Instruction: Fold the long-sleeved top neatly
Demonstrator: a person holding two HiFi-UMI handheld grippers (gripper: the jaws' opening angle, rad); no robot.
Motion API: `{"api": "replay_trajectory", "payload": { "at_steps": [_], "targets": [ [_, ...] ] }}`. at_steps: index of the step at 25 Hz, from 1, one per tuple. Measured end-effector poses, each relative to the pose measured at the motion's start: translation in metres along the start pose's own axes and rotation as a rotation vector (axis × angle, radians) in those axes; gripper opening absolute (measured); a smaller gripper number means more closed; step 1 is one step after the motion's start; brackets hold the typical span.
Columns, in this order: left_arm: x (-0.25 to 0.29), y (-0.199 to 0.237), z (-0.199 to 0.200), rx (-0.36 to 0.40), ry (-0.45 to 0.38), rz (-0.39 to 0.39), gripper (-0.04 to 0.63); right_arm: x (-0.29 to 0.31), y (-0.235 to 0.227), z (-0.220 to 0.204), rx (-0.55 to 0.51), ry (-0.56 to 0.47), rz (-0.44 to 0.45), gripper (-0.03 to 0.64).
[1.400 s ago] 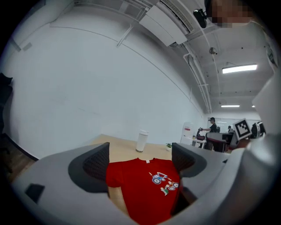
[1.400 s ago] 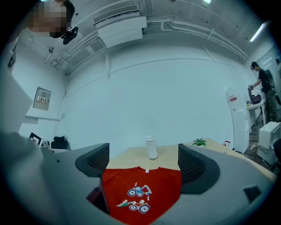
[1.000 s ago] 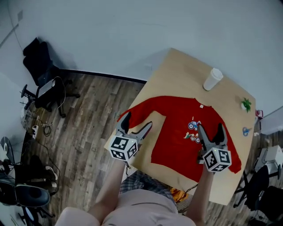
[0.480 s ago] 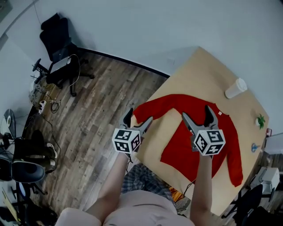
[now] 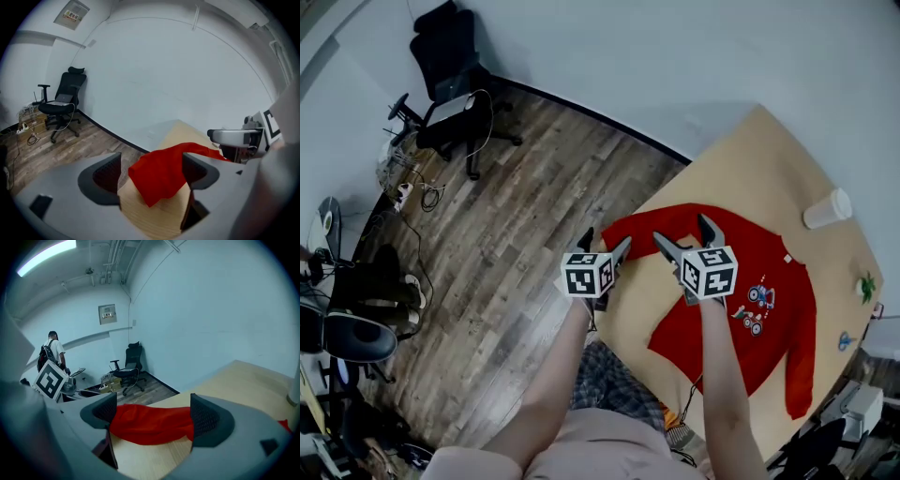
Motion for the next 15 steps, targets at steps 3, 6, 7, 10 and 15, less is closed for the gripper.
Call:
{"api": "replay_trajectory", "payload": {
  "at_steps": [3,6,7,10,15],
  "targets": [
    [0.015,0.012,-0.006,-0.008,0.062,0.047,0.373,0.016,-0.003,-0.009,0.023,0.033,0.007,0.472],
    [0.028,0.022,-0.01,-0.015,0.11,0.076,0.336,0.024,-0.005,-0.017,0.019,0.066,0.006,0.471],
    [0.031,0.024,-0.011,-0.013,0.125,0.078,0.316,0.026,-0.006,-0.02,0.02,0.075,0.005,0.471],
    [0.038,0.027,-0.014,0.013,0.172,0.074,0.278,0.026,-0.007,-0.028,0.02,0.094,0.001,0.469],
    [0.04,0.018,-0.013,0.091,0.21,0.07,0.181,0.022,-0.008,-0.031,0.013,0.107,-0.007,0.468]
  ]
}}
Point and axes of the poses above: the fingertips, and each gripper's own axes: x forward along the fingers, y to its left, z out of its top, the point moved 8 cm from there along -x, backward along the fingers, and after that the axes turned 2 degrees about -x, right-handed, at the moved point
